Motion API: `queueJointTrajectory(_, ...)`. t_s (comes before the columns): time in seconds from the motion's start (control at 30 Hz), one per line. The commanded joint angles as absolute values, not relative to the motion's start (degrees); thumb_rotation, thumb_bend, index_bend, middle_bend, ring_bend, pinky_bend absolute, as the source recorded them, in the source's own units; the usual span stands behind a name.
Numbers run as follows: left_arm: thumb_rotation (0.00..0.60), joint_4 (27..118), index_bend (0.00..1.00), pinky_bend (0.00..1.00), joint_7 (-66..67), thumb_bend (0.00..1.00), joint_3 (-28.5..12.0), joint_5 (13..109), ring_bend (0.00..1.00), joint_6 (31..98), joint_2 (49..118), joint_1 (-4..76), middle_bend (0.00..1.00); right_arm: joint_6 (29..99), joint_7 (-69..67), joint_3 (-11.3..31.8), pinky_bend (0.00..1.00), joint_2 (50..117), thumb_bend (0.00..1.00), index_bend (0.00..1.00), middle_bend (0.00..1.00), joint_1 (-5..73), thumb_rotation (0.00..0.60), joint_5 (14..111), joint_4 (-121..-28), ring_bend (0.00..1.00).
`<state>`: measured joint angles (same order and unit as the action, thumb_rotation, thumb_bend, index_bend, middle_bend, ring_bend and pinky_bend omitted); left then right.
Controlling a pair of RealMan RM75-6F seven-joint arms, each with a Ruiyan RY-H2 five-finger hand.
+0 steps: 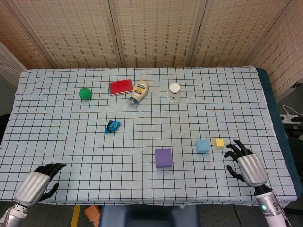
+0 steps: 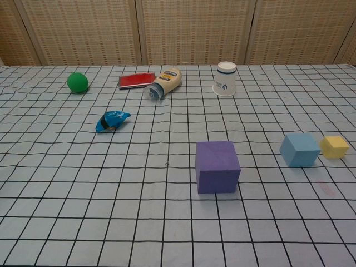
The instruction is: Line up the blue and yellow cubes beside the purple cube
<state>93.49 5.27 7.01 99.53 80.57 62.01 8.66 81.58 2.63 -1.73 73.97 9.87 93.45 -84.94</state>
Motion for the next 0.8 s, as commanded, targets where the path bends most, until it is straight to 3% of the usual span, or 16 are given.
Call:
queueJointTrajectory(0.03,0.600,93.6,0.19,0.32,5.0,0.43,6.9,99.9,0.22,81.1,61.9,8.6,0.22,81.0,3.1,-2.1,0.42,73.7,0.24,0.43,0.23,10.0,0.600,93.5,-85.3,0.08)
queueJointTrajectory(0.53,0.600,94.2,0.21,0.33,2.8,0.43,6.7,100.4,0.22,82.3,61.0,8.5,0.24,78.4,3.9,-3.1,0.42,72.7,0.24,0.41,0.23,10.2,0.600,93.2,-86.6,0.08)
queueJointTrajectory(0.8,0.600,95.2,0.22,0.33,0.8,0.43,6.6,100.4,0.22,84.0,59.5,8.0,0.26,81.5,1.7,-1.2,0.42,74.0,0.24,0.40,0.23,9.8,0.600,93.4,-86.6,0.09)
